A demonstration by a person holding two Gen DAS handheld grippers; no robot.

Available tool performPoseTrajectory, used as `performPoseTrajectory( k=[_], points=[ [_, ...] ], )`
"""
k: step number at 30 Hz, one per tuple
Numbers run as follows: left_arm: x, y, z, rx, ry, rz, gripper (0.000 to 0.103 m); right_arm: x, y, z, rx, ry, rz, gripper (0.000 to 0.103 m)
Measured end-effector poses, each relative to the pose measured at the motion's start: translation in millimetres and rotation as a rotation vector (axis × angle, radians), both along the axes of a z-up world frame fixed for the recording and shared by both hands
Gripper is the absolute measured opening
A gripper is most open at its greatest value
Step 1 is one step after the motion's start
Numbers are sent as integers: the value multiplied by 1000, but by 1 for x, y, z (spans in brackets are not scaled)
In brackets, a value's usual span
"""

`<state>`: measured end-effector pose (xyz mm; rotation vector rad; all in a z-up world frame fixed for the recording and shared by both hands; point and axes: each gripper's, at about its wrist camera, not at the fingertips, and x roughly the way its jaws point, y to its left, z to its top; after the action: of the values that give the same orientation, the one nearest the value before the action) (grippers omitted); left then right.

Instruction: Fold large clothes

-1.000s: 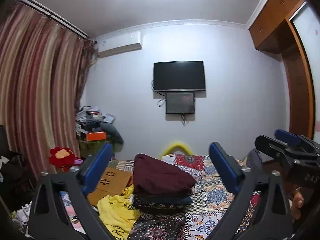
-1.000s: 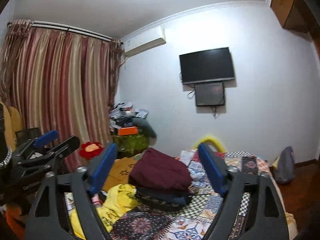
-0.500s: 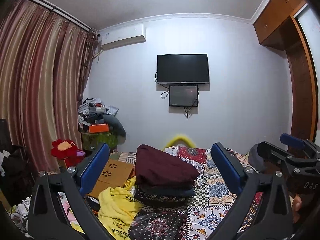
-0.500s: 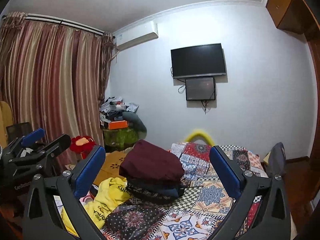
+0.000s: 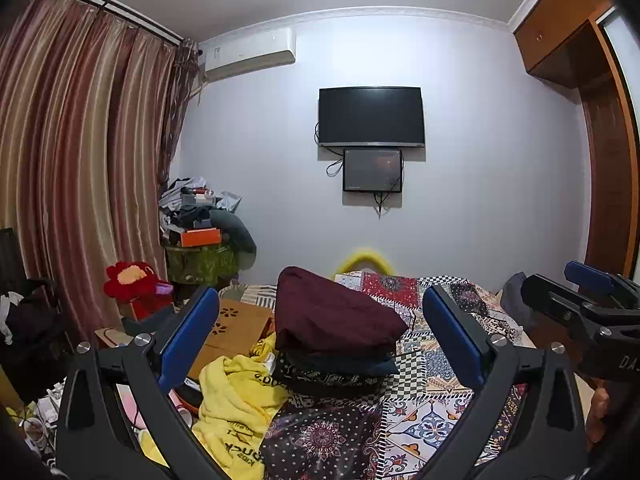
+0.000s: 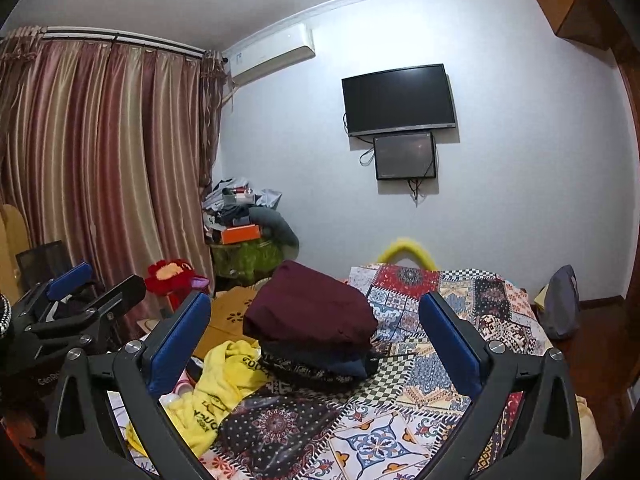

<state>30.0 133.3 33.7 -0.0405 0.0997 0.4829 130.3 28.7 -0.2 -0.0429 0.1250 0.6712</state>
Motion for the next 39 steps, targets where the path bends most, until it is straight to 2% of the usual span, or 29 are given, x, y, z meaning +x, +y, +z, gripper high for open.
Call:
performPoseTrajectory(
  k=[39],
  points=[
    [11, 5, -7, -52, 24, -36, 102, -4, -11, 8, -6, 22, -15, 103]
  ],
)
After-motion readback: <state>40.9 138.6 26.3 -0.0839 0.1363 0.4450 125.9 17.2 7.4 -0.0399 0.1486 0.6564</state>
